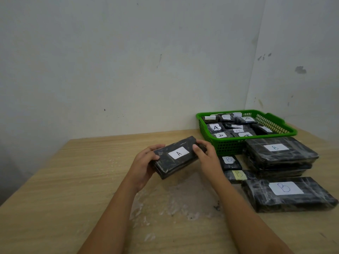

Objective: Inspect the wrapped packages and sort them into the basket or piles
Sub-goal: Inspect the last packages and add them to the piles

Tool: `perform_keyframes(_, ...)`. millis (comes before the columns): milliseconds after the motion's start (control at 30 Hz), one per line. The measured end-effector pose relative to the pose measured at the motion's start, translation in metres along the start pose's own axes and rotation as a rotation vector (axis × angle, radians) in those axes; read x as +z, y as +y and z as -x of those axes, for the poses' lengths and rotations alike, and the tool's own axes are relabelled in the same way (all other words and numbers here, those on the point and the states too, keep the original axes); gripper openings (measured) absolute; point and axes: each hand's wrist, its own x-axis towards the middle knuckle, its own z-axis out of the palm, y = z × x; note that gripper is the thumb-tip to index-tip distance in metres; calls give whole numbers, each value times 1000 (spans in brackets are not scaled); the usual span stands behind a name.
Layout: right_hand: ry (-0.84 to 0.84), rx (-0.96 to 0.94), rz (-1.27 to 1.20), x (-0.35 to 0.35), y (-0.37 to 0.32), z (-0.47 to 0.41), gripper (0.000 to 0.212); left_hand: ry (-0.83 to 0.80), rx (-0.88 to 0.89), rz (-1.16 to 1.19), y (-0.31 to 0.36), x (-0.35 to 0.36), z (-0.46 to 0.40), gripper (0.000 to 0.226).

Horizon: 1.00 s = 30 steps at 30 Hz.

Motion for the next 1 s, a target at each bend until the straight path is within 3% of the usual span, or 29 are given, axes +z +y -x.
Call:
perform_keyframes(233, -16, 99, -260, -26, -6, -5, 31, -59, 47, -37, -4, -6, -1, 50)
perform_keyframes(367, 63, 94, -302, -22, -10, 2, 32, -75, 122, -336, 5, -10, 4, 92)
perform_keyframes(467, 87, 70, -298, -21, -13, 6, 33, -120, 138, -502, 13, -12, 8, 109)
perform_keyframes(733, 37, 12, -39, -48, -34, 14, 35, -70, 162, -398, 16, -13, 11, 96)
perform_keyframes(867, 30, -7, 48, -84, -43, 34, 56, -73, 210, -343, 12, 5, 14, 89)
perform_keyframes(1000, 44, -63, 167, -128, -41, 54, 82, -79, 272, -530, 4, 35, 16, 83)
